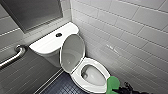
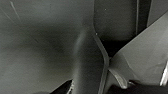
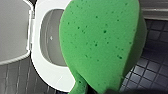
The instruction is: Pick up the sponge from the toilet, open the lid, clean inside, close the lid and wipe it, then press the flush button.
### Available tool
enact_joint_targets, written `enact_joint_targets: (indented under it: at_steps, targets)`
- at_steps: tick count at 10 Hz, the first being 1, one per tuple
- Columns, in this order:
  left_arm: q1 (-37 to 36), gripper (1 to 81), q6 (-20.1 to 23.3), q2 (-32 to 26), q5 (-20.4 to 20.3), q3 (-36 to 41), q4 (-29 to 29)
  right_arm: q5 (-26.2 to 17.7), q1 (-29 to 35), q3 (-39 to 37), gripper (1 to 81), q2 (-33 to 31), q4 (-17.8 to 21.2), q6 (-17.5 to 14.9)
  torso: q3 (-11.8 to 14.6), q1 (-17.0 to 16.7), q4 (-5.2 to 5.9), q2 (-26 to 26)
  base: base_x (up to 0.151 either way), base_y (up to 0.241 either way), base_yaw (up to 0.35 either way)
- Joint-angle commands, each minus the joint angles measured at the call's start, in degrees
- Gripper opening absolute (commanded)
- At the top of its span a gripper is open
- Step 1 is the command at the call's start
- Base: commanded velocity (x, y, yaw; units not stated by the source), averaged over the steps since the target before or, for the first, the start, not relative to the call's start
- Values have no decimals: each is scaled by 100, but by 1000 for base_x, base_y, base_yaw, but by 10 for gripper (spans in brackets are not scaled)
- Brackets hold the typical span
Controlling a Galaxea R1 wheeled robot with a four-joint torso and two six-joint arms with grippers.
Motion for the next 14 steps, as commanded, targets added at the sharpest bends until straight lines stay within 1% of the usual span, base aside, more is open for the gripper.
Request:
enact_joint_targets:
  at_steps: [1,3,4,6,8,9,10,11,12,13,14]
  targets:
    - [181,811,21,142,408,183,60,-165,41,554,10,-654,97,0,0,0,0,0,0,0,0]
    - [173,811,30,142,408,183,104,-174,-171,898,10,-1007,36,-18,0,0,0,0,0,0,0]
    - [172,811,30,142,408,192,104,-200,-84,1152,10,-1244,-51,-44,0,0,0,0,0,0,0]
    - [163,811,30,142,408,192,131,-287,531,1548,10,-1499,-149,-44,0,0,0,0,0,0,0]
    - [163,811,30,151,408,174,139,-472,1164,1540,10,-1368,-78,0,0,0,0,-2,0,0,0]
    - [155,811,30,151,408,174,139,-569,1331,1540,10,-1237,-53,9,0,0,0,-2,0,0,0]
    - [155,811,30,160,408,174,139,-578,1411,1488,10,-1062,-8,9,0,0,382,-2,0,0,0]
    - [163,811,21,160,408,174,131,-587,1447,1373,10,-911,53,9,0,0,577,-2,0,0,0]
    - [155,811,21,160,408,174,131,-675,1516,1241,10,-744,53,9,0,0,653,-2,0,0,0]
    - [163,811,21,134,408,200,131,-815,1613,1162,10,-603,53,9,0,0,804,-2,0,0,0]
    - [163,811,21,90,408,227,131,-920,1727,1049,10,-411,53,9,0,0,1006,-2,0,0,0]
